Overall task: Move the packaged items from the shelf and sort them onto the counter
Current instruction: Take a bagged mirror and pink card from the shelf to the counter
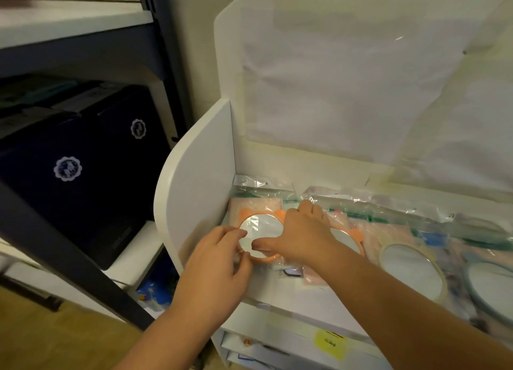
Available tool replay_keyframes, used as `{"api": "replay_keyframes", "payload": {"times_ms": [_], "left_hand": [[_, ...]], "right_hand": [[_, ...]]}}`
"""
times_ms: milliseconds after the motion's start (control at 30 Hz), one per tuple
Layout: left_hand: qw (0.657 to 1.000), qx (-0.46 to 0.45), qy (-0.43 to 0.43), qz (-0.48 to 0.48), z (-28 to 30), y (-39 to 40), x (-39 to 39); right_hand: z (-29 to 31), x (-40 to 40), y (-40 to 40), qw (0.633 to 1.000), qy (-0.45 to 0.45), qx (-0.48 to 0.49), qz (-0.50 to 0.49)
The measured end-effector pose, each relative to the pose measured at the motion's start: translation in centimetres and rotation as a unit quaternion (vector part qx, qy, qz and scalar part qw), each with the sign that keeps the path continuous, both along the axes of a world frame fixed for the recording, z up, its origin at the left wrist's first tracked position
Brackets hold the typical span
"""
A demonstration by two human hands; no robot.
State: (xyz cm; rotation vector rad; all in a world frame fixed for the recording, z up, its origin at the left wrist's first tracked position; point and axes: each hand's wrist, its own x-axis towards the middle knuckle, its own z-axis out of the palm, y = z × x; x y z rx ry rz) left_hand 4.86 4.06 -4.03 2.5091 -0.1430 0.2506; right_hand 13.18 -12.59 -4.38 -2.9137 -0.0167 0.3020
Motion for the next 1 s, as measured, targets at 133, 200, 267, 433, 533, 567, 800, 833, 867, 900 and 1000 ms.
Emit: {"api": "replay_keyframes", "payload": {"times_ms": [133,200,267,433,533,567,800,833,867,900,1000], "left_hand": [[1.000,-0.002,-0.001,-0.003,0.1,0.1,-0.2],[1.000,0.002,0.002,0.001,0.0,0.1,-0.3],[1.000,0.001,0.003,0.012,-0.3,0.1,-0.5],[0.997,-0.013,0.029,0.066,-1.6,-0.4,-0.6],[0.994,-0.010,0.061,0.087,-1.8,-1.3,0.3],[0.993,-0.005,0.076,0.094,-1.9,-1.6,0.7],[0.958,0.199,0.133,0.157,-2.4,-4.3,4.2],[0.952,0.227,0.131,0.160,-2.4,-4.8,4.4],[0.948,0.242,0.129,0.161,-2.6,-5.0,4.5],[0.948,0.240,0.132,0.162,-2.5,-5.2,4.6],[0.955,0.150,0.170,0.189,-2.7,-5.0,5.7]], "right_hand": [[0.2,0.2,0.1,0.998,-0.017,0.057,-0.023],[0.4,0.1,0.2,0.993,-0.053,0.100,-0.029],[0.8,0.1,0.2,0.983,-0.077,0.162,-0.039],[1.2,0.9,-0.6,0.913,-0.074,0.389,-0.095],[1.7,1.1,-1.4,0.850,-0.075,0.499,-0.153],[2.1,1.0,-1.7,0.830,-0.072,0.527,-0.168],[4.7,-1.1,-5.3,0.772,-0.015,0.618,-0.146],[4.7,-1.4,-5.9,0.761,0.001,0.630,-0.151],[4.6,-1.6,-6.4,0.750,0.016,0.643,-0.157],[4.4,-1.9,-6.9,0.738,0.030,0.654,-0.163],[3.8,-2.9,-8.6,0.702,0.065,0.690,-0.165]]}}
